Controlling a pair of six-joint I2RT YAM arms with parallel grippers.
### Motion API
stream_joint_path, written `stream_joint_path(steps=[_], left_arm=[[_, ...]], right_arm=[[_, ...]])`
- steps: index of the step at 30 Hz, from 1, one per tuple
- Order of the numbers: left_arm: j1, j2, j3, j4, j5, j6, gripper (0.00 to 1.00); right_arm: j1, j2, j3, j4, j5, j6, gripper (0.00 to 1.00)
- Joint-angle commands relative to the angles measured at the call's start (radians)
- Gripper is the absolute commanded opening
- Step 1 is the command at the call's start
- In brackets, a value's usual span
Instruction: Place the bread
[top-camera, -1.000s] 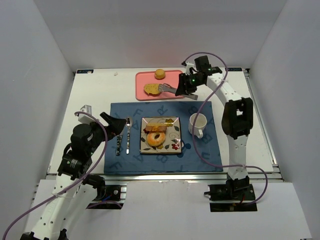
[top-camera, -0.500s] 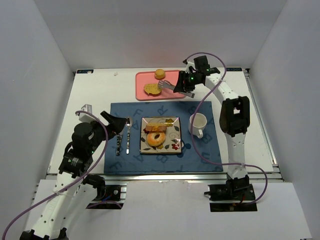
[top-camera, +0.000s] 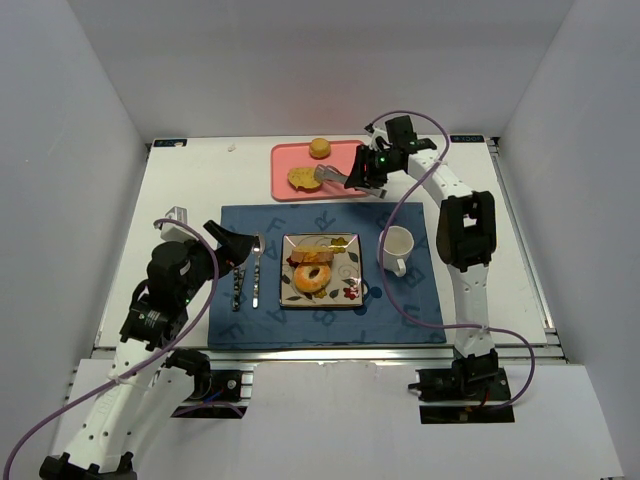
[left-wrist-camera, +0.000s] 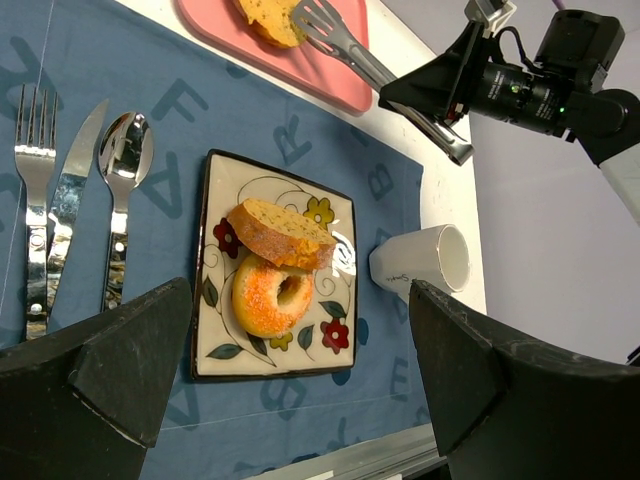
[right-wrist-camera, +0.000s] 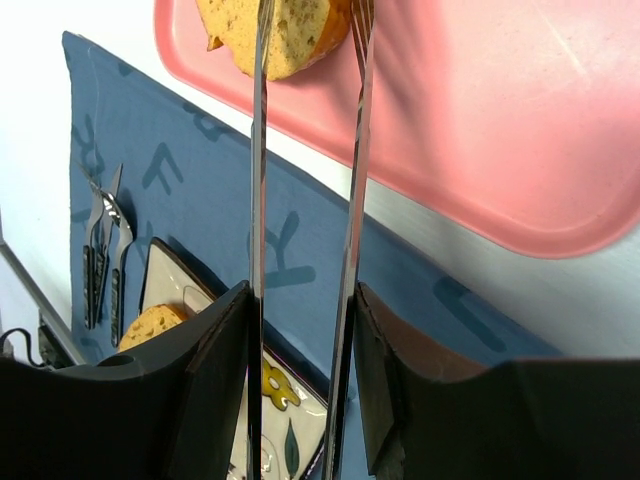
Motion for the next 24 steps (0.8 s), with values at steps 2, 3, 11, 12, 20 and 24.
stream_joint_path(steps=[2, 3, 11, 12, 20, 24], left_arm=[[0.001, -0.001, 0.008, 0.01, 0.003, 0.005, 0.98], [0.001, 0.001, 0.01, 0.004, 0.003, 0.007, 0.98], [0.003, -0.01, 0.018, -0.01, -0.003, 0.004, 0.98], [0.001, -0.013, 0.019, -0.01, -0.003, 0.002, 0.98], [0.003, -0.01, 0.031, -0.013, -0.003, 0.005, 0.98], [0.001, -0.017, 0.036, -0.015, -0.006, 0.007, 0.98]], right_arm=[[0.019, 0.021, 0.021, 0.034, -0.059, 0.031, 0.48], [0.02, 0.022, 0.018, 0.036, -0.063, 0.036, 0.48], [0.022, 0.018, 0.006, 0.04, -0.072, 0.046, 0.31], [0.022, 0.016, 0.005, 0.04, -0.073, 0.048, 0.25], [-0.01, -0.038, 0.012, 0.068, -0.124, 0.074, 0.12], [-0.056, -0.099, -0.006, 0.083, -0.193, 0.088, 0.08]])
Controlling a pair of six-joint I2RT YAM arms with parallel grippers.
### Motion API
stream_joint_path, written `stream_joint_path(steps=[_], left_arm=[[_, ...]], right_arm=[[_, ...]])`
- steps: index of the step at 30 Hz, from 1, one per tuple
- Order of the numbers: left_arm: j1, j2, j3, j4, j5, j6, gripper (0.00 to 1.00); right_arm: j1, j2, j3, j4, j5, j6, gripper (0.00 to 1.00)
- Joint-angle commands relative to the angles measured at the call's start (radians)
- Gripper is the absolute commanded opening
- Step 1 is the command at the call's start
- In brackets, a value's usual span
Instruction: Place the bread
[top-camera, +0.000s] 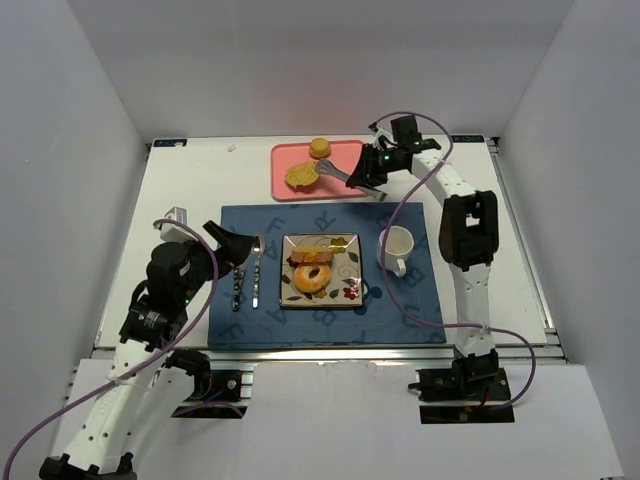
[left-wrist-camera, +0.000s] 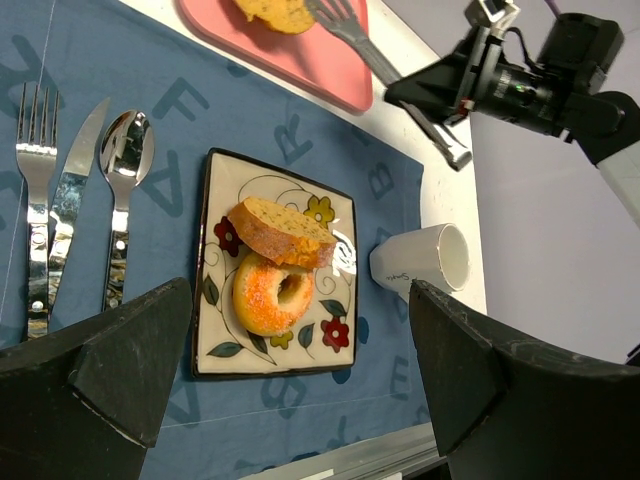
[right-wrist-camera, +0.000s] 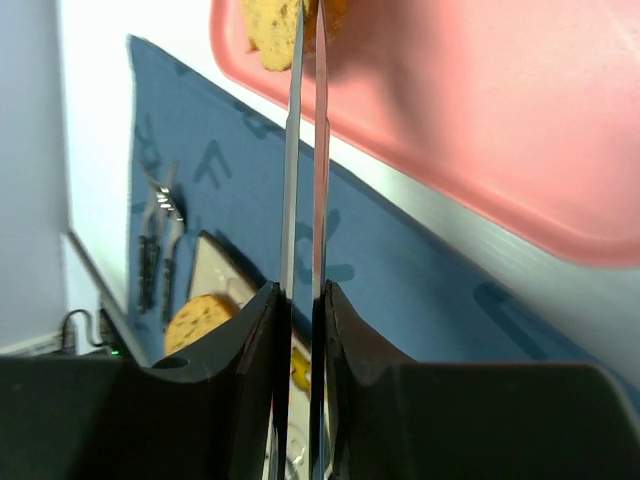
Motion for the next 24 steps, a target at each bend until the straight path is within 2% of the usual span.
stream_joint_path(steps=[1, 5, 9, 14, 18, 24], left_arm=[[0.003, -0.016, 0.036, -0.008, -0.009, 0.007, 0.98], [0.003, -0.031, 0.029, -0.008, -0.01, 0.007, 0.98], [0.003, -0.037, 0.028, -0.004, -0.004, 0.007, 0.98], [0.003, -0.046, 0.023, 0.003, 0.005, 0.011, 0.98], [0.001, -0.06, 0.016, 0.002, 0.01, 0.013, 0.98], [0.003, -0.082, -0.003, -0.003, 0.029, 0.011, 0.98]], right_arm=[[-0.053, -0.145, -0.014, 0.05, -0.114, 0.022, 0.07], [-0.079, -0.214, -0.087, 0.003, -0.177, -0.026, 0.05], [-0.095, -0.317, -0.179, -0.091, -0.228, -0.16, 0.04], [-0.093, -0.429, -0.273, -0.336, -0.286, -0.375, 0.03], [-0.084, -0.573, -0.453, -0.422, -0.259, -0.506, 0.03], [-0.042, -0.682, -0.581, -0.522, -0.193, -0.655, 0.03]])
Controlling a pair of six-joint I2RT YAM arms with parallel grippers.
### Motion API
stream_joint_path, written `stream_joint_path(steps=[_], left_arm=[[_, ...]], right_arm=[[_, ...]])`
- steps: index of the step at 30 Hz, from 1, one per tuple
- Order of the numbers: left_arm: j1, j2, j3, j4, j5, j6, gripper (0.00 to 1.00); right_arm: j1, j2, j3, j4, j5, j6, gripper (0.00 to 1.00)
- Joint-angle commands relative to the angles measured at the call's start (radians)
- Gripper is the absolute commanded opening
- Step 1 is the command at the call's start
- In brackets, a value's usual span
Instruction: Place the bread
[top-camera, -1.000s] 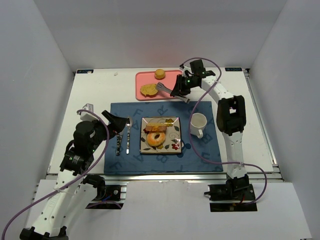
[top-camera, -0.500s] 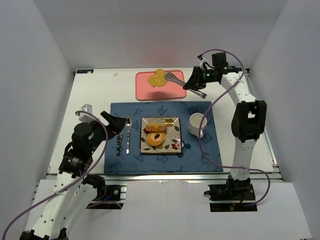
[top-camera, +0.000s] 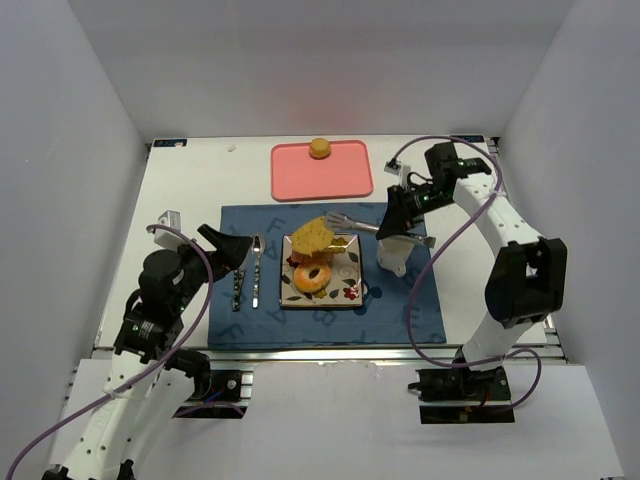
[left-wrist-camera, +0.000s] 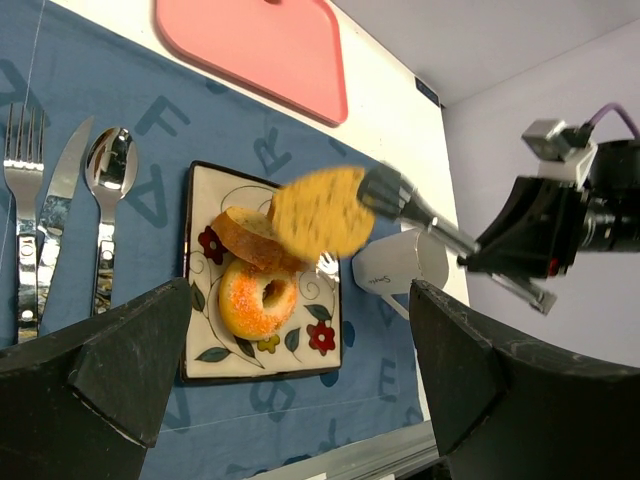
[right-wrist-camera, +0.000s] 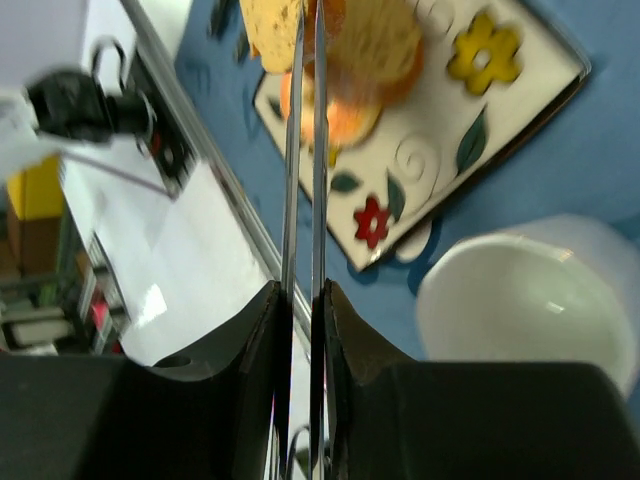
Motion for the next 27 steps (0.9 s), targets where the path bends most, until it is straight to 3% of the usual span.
stream_joint_path(steps=[1, 11, 19, 27], left_arm=[[0.001, -0.012, -0.003, -0.006, 0.023, 0.009, 0.98], [0.001, -0.035, 0.003, -0.041, 0.037, 0.016, 0.98], [0.003, -0.085, -0.003, -0.073, 0.028, 0.002, 0.98], [0.003, -0.094, -0.001, -0.081, 0.018, 0.002, 0.98]], right_arm=[[0.022, -0.074, -0.054, -0.089, 0.023, -0.148, 0.03], [0.04, -0.134, -0.157, -0.065, 0.092, -0.14, 0.07], [0.048, -0.115, -0.132, -0.022, 0.134, -0.111, 0.35], [0.048, -0.161, -0.112, -0.005, 0.143, -0.14, 0.44]])
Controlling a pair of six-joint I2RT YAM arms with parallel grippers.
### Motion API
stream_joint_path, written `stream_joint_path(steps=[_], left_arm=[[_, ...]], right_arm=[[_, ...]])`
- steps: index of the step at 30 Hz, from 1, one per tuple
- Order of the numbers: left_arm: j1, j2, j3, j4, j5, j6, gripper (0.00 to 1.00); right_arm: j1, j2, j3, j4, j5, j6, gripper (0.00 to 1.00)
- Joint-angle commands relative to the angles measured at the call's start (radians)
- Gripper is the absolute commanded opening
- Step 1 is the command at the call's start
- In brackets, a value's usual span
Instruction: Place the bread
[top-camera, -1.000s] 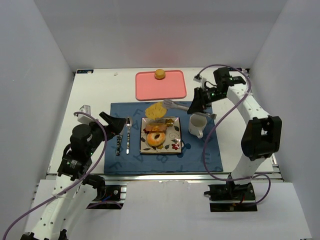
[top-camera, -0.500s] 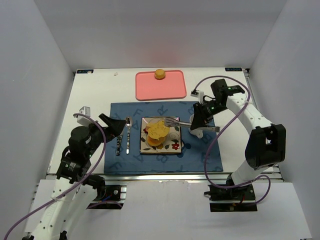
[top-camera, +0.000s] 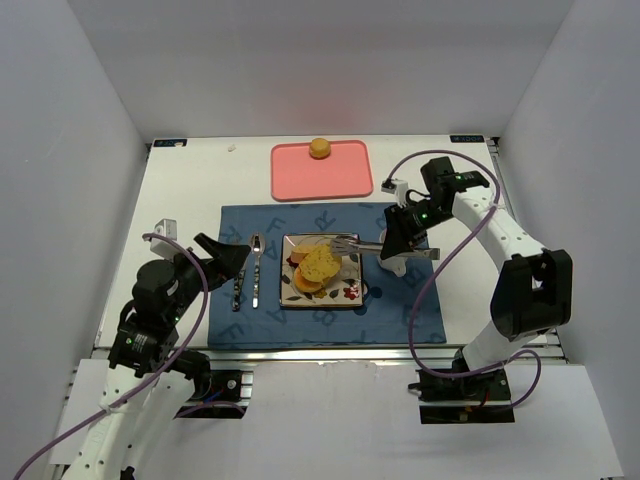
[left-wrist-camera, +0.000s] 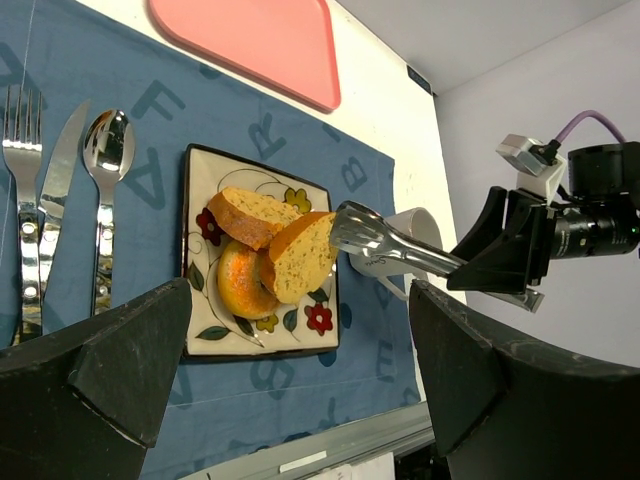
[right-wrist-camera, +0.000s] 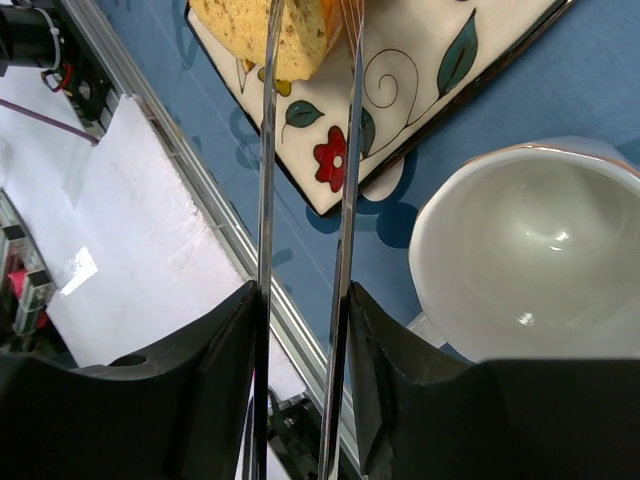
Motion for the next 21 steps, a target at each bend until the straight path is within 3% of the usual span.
stream_joint_path(steps=[1, 14, 17, 18, 19, 21], left_arm=[[0.003, -0.008, -0.003, -0.001, -0.008, -0.003, 0.98], [0.003, 0.04, -0.012, 0.055, 0.008, 0.014, 0.98], [0.003, 0.046, -0.017, 0.071, 0.011, 0.016, 0.98], [0.001, 0.049, -0.018, 0.079, 0.012, 0.016, 0.98], [0.001, 0.049, -0.02, 0.087, 0.014, 0.016, 0.98], [0.003, 0.055, -0.026, 0.102, 0.02, 0.019, 0.98]], right_arm=[[0.004, -0.063, 0.048, 0.027, -0.001, -0.022, 0.44], [-0.01, -0.116, 0.147, 0.114, 0.082, 0.003, 0.42], [-0.043, -0.117, 0.168, 0.192, 0.087, 0.096, 0.26], [-0.071, -0.114, 0.177, 0.215, 0.093, 0.125, 0.1], [-0.083, -0.105, 0.183, 0.237, 0.098, 0.173, 0.02], [-0.112, -0.093, 0.195, 0.291, 0.13, 0.211, 0.0]])
